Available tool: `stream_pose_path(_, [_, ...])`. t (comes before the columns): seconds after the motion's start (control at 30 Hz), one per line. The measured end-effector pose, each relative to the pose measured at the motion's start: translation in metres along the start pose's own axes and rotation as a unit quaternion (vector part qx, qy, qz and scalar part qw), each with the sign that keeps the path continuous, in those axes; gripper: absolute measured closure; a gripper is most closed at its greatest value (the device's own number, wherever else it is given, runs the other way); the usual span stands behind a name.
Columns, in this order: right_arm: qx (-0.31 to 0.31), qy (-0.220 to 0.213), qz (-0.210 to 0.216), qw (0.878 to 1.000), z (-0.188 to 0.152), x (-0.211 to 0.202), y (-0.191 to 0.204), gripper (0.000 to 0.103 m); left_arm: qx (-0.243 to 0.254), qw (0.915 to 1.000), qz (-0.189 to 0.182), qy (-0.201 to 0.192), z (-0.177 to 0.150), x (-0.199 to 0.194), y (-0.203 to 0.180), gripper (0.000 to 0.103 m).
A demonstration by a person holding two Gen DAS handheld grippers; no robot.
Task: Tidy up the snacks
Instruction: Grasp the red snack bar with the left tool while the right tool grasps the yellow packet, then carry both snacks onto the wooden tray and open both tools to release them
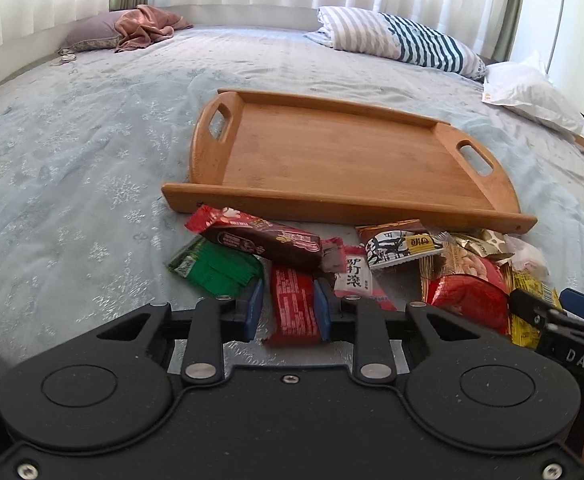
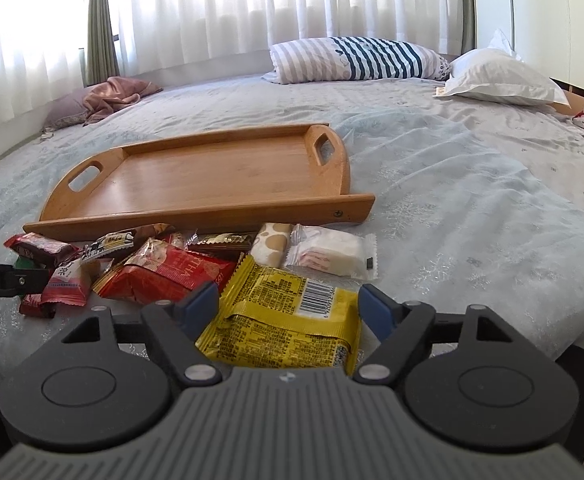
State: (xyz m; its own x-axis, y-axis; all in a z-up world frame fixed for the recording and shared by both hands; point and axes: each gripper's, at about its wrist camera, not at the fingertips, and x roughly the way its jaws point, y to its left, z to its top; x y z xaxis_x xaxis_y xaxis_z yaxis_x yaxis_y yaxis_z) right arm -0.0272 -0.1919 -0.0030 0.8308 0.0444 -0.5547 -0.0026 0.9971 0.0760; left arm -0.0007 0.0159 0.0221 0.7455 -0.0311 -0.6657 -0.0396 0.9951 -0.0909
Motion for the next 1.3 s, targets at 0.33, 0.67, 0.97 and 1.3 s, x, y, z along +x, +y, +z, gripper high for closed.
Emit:
stream_pose_path(0.33, [0.02, 0.018, -0.001, 1.0, -0.004, 0.007, -0.004, 0.003, 0.004, 0.9998, -0.012, 0.014, 0.004, 0.02, -0.002, 0.074])
stream_pose_path(0.67, [-0.012, 0.027, 0.019, 0.999, -0.005, 0.009, 0.003, 0.018, -0.003, 0.9997, -0.016, 0.019, 0.006, 0.019, 0.001, 0.078])
stream_pose_path(0.97, [-0.002, 0.019, 0.034, 0.999, 0.002, 0.004, 0.003, 0.044, -0.006, 0.9997, -0.024, 0.005, 0.012, 0.001, 0.005, 0.078])
stream_pose_path(1.3, [0.017, 0.001, 0.018, 1.0, 0.016, -0.002, -0.01, 0.044, -0.015, 0.9989, -0.041, -0.012, 0.021, -0.013, 0.007, 0.078])
